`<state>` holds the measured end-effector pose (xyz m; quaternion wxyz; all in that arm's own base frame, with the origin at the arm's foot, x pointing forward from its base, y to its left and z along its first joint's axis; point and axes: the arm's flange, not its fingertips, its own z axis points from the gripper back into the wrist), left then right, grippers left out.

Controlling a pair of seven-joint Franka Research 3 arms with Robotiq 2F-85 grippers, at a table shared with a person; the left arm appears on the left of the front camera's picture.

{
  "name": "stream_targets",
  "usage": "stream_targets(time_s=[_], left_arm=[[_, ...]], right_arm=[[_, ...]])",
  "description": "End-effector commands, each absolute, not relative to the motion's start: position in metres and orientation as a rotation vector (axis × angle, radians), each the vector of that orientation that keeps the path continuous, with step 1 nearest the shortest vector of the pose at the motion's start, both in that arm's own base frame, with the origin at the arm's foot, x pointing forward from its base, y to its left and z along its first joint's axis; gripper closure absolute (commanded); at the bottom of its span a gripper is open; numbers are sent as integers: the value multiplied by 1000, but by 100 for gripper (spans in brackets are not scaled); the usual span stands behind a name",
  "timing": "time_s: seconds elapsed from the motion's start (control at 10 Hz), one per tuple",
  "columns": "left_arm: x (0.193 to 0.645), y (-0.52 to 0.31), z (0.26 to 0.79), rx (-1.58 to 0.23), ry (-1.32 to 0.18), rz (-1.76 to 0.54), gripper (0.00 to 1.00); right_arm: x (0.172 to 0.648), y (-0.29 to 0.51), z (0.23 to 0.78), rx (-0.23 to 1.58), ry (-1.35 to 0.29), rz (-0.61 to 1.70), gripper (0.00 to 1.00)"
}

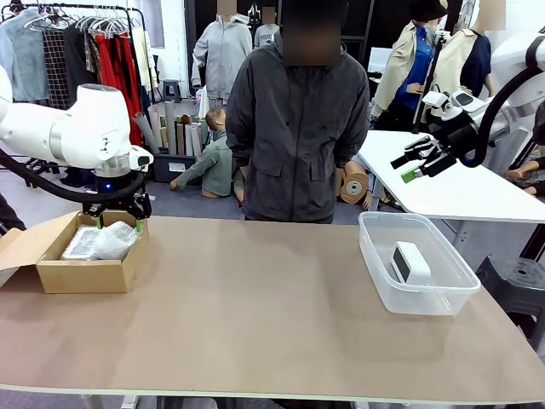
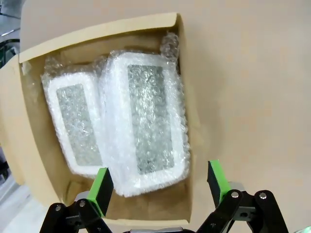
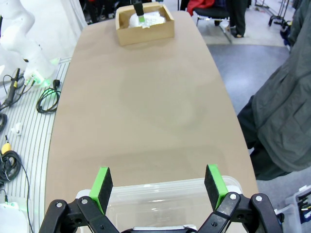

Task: Separate and place wrapped and unwrapped clocks.
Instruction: If the picked Digital clock is wrapped, place it in the Package Box ; if not, place it in the Organizing box.

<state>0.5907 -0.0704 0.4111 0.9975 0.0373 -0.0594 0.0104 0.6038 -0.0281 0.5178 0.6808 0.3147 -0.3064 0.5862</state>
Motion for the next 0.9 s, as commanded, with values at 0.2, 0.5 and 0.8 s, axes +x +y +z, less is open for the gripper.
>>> stream_targets(time_s=[0.2,0.5,0.8], left_arm=[[572,-75,419,82,-104,40,0],[580,-75,419,77,-112,16,0],[580,-75,419,77,-112,16,0]], right_arm=[[603,-26,519,691,-695,1313,0],[603,-26,519,691,-695,1313,0],[603,-26,519,691,-695,1313,0]])
